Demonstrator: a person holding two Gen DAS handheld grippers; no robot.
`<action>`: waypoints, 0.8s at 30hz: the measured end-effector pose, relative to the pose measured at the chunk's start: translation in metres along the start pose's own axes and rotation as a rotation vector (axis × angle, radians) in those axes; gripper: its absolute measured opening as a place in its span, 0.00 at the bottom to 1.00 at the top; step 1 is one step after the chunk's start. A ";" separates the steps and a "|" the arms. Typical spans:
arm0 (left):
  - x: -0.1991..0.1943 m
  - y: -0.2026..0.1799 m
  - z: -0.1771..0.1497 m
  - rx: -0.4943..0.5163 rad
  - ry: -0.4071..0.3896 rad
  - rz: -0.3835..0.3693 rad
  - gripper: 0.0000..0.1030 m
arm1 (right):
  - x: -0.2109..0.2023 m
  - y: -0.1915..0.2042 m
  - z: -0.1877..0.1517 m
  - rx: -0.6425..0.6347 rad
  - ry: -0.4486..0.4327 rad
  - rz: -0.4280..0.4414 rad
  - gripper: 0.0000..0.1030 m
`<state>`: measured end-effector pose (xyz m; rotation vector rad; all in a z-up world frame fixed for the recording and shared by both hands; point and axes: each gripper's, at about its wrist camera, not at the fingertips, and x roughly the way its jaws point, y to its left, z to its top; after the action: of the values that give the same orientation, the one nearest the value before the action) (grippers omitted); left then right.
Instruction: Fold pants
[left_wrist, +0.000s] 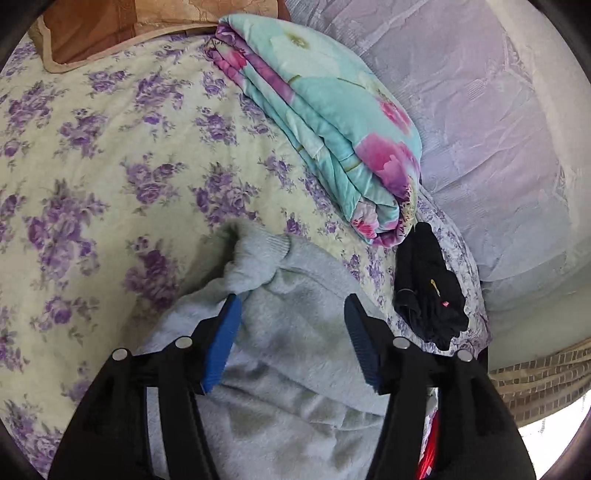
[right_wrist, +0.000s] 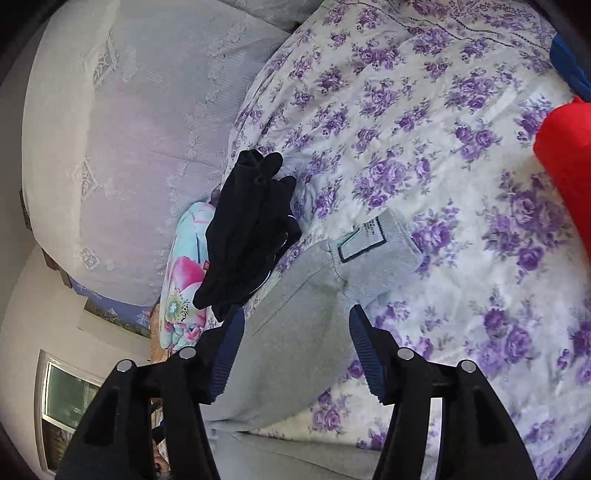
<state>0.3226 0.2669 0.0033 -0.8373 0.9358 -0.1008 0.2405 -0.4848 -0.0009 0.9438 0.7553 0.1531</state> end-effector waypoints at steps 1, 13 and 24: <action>-0.010 0.004 -0.006 0.004 -0.004 -0.012 0.55 | -0.008 -0.002 -0.009 0.000 0.005 0.011 0.59; -0.104 0.052 -0.111 0.102 -0.017 0.031 0.57 | -0.122 -0.050 -0.138 0.014 0.008 0.005 0.70; -0.078 0.067 -0.151 0.034 0.045 0.010 0.63 | -0.119 -0.089 -0.184 0.093 0.075 0.023 0.71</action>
<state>0.1442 0.2564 -0.0363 -0.8017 0.9783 -0.1273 0.0167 -0.4652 -0.0741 1.0399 0.8262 0.1754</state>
